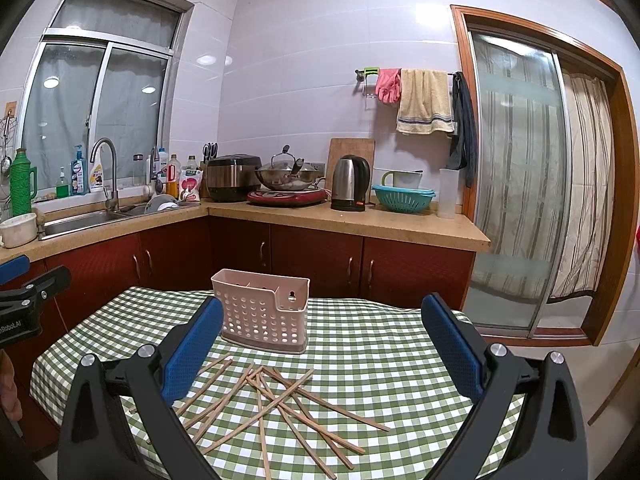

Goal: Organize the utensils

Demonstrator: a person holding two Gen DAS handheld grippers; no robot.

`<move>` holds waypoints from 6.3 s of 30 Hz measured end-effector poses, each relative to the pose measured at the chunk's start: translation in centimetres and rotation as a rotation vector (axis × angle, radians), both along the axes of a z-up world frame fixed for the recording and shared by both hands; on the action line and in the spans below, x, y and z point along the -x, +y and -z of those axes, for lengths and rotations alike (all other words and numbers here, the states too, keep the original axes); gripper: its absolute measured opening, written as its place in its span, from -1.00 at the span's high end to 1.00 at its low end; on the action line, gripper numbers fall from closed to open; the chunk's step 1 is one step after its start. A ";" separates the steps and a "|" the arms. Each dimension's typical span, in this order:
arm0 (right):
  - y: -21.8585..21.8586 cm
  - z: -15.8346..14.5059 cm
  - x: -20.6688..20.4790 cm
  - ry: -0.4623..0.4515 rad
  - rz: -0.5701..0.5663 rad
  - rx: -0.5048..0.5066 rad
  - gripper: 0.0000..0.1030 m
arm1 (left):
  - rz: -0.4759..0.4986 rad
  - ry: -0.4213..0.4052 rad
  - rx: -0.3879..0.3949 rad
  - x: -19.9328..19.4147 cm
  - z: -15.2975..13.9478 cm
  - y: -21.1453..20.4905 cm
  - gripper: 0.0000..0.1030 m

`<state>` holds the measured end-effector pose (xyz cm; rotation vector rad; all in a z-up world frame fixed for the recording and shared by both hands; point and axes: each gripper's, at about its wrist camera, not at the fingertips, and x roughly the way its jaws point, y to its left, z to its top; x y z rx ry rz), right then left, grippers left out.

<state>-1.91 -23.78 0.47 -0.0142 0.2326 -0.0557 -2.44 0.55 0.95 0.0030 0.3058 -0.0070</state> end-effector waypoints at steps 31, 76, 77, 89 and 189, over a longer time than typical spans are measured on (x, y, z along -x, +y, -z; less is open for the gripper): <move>-0.2 0.2 -0.4 0.009 -0.002 -0.001 -0.87 | -0.006 0.008 -0.004 -0.5 -0.3 0.8 -0.93; -2.0 15.4 -10.6 0.365 -0.100 -0.079 -0.87 | 0.123 0.523 -0.083 -12.3 21.4 3.7 0.25; -2.0 15.5 -10.6 0.367 -0.101 -0.077 -0.87 | 0.143 0.522 -0.067 -12.2 21.4 3.8 0.32; -2.9 16.4 -10.6 0.383 -0.109 -0.054 -0.87 | 0.189 0.508 -0.093 -11.7 21.5 3.0 0.87; -7.8 10.1 -5.4 0.131 -0.101 0.008 0.87 | 0.093 0.160 -0.041 -8.2 11.1 4.0 0.88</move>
